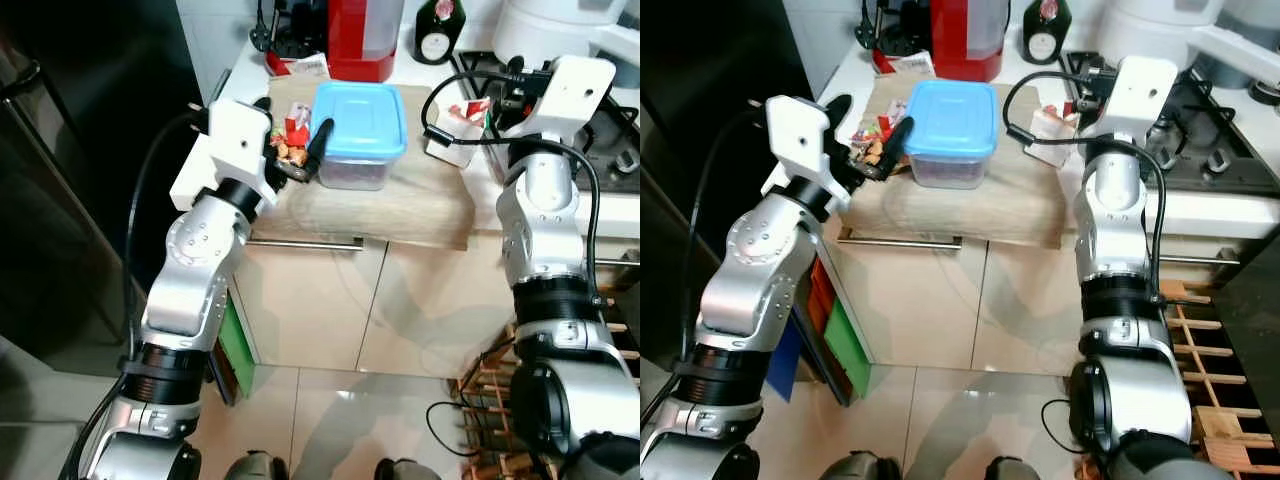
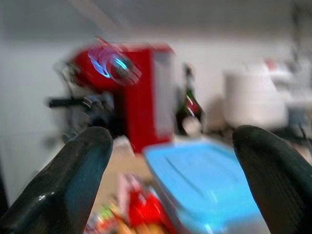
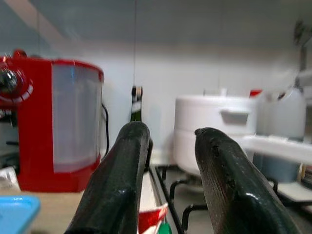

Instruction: Restocking fridge

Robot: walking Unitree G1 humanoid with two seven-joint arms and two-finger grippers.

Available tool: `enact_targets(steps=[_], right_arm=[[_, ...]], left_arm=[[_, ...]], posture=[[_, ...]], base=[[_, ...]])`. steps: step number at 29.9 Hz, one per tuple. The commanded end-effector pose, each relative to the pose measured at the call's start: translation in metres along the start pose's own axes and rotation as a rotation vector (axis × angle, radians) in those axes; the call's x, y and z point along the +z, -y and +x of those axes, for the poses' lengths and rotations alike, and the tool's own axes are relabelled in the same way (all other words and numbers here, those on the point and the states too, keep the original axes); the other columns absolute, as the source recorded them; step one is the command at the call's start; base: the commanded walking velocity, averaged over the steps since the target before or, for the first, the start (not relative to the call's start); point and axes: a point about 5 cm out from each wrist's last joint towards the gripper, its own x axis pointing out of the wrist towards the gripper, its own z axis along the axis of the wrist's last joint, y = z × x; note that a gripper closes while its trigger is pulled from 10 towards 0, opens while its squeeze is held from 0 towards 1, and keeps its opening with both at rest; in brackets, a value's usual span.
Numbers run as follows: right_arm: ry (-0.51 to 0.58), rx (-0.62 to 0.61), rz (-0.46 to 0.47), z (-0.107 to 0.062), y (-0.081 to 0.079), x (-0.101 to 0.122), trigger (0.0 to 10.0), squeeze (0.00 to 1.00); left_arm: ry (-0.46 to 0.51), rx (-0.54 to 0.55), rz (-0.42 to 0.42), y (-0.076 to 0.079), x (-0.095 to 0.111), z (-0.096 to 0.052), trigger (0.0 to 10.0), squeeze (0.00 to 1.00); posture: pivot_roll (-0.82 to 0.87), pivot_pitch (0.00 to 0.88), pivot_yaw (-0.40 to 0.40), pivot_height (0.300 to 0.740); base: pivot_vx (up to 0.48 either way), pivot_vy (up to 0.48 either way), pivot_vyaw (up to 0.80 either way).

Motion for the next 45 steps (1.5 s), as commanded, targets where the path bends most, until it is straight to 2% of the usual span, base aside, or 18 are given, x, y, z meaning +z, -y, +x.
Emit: enact_targets(steps=[1,3,5,10,21,25,29,30,31,32,34,35,38,39,41,45], right_arm=[[0.123,-0.006,-0.036,0.002,-0.003,0.025,10.0,0.00],[0.242,-0.015,-0.068,0.003,-0.002,0.047,10.0,0.00],[0.284,-0.027,-0.064,0.005,0.000,0.056,10.0,0.00],[0.268,-0.026,-0.030,0.010,0.002,0.057,10.0,0.00],[0.241,0.055,-0.011,0.009,-0.013,0.055,10.0,0.00],[0.216,0.177,0.042,0.004,-0.028,0.056,10.0,0.00],[0.107,0.164,0.022,-0.003,-0.028,0.039,10.0,0.00],[0.017,0.181,-0.017,-0.007,-0.030,0.024,10.0,0.00],[0.017,0.181,-0.017,-0.007,-0.030,0.024,10.0,0.00],[-0.045,0.205,-0.037,-0.010,-0.033,0.013,10.0,0.00],[-0.060,0.198,-0.038,-0.011,-0.032,0.009,10.0,0.00],[-0.127,0.198,-0.044,-0.014,-0.029,-0.003,10.0,0.00],[-0.185,0.199,-0.062,-0.017,-0.026,-0.012,10.0,0.00],[-0.250,0.181,-0.100,-0.018,-0.021,-0.021,10.0,0.00],[-0.297,0.154,-0.126,-0.019,-0.016,-0.028,10.0,0.00],[-0.380,0.109,-0.122,-0.021,-0.007,-0.038,10.0,0.00]], left_arm=[[0.122,0.019,-0.009,0.002,0.026,0.009,10.0,0.00],[0.199,-0.012,0.011,0.010,0.041,0.018,10.0,0.00],[0.222,-0.044,0.018,0.015,0.046,0.021,10.0,0.00],[0.227,-0.071,0.027,0.020,0.045,0.025,10.0,0.00],[0.242,-0.033,0.009,0.016,0.045,0.023,10.0,0.00],[0.262,-0.012,0.027,0.015,0.047,0.020,10.0,0.00],[0.237,0.001,0.027,0.012,0.043,0.020,10.0,0.00],[0.225,0.006,0.020,0.010,0.042,0.020,10.0,0.00],[0.225,0.006,0.020,0.010,0.042,0.020,10.0,0.00],[0.223,0.005,0.015,0.009,0.042,0.020,10.0,0.00],[0.226,0.004,0.013,0.010,0.043,0.020,10.0,0.00],[0.227,-0.001,0.011,0.011,0.044,0.021,10.0,0.00],[0.225,-0.002,0.007,0.010,0.043,0.021,10.0,0.00],[0.213,-0.007,0.007,0.010,0.041,0.020,10.0,0.00],[0.195,-0.015,0.005,0.009,0.039,0.019,10.0,0.00],[0.014,-0.044,0.051,0.003,0.014,0.013,10.0,0.00]], posture=[[-0.05,0.000,0.031,0.740],[-0.07,0.000,0.043,0.740],[-0.08,0.000,0.045,0.740],[-0.09,0.000,0.045,0.740],[-0.07,0.000,0.022,0.740],[-0.06,0.000,0.012,0.740],[-0.07,0.000,0.010,0.740],[-0.07,0.000,0.010,0.740],[-0.07,0.000,0.010,0.740],[-0.07,0.000,0.015,0.740],[-0.07,0.000,0.015,0.740],[-0.08,0.000,0.012,0.740],[-0.08,0.000,0.009,0.740],[-0.08,0.000,0.003,0.740],[-0.08,0.000,0.002,0.740],[-0.07,0.000,-0.003,0.740]], base=[[0.439,0.000,0.00],[0.439,0.000,0.00],[0.439,0.000,0.00],[0.439,0.000,0.00],[0.410,0.093,0.00],[0.073,0.095,0.00],[0.000,0.000,0.00],[0.000,0.000,0.00],[0.000,0.000,0.00],[0.000,0.000,0.00],[0.000,0.000,0.00],[0.000,0.000,0.00],[0.000,0.000,0.00],[0.000,0.000,0.00],[0.000,0.000,0.00],[0.000,0.000,0.00]])
